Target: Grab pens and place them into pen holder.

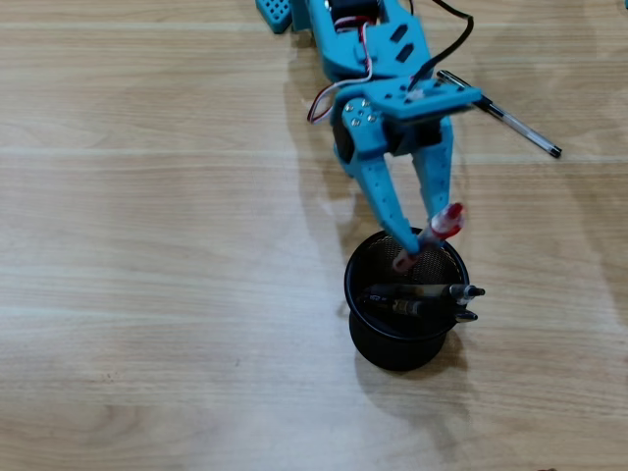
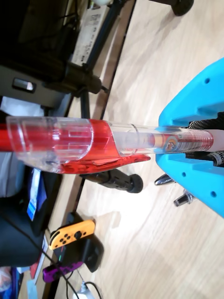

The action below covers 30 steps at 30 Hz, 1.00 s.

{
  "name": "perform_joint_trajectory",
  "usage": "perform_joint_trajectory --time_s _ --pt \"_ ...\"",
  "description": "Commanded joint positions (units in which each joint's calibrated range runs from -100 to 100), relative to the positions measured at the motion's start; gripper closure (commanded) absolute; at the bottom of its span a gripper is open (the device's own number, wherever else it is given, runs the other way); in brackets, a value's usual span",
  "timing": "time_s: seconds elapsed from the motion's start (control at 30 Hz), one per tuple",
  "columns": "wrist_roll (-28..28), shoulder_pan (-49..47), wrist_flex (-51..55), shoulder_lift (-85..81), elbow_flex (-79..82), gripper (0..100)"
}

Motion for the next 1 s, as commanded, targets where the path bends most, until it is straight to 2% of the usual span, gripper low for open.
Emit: perform_joint_trajectory --time_s 0.0,0.2,0.6,0.8,0.97 --pt "-0.7 1.2 -10.1 -3.2 5.1 97" --pt "-0.7 1.5 -17.2 -3.2 9.4 85" --pt "0.6 0.2 -15.6 -4.1 9.7 85" --pt "4.9 -2.3 -4.7 -8.8 8.9 96" --pt "8.7 -4.3 8.9 -15.2 8.9 97"
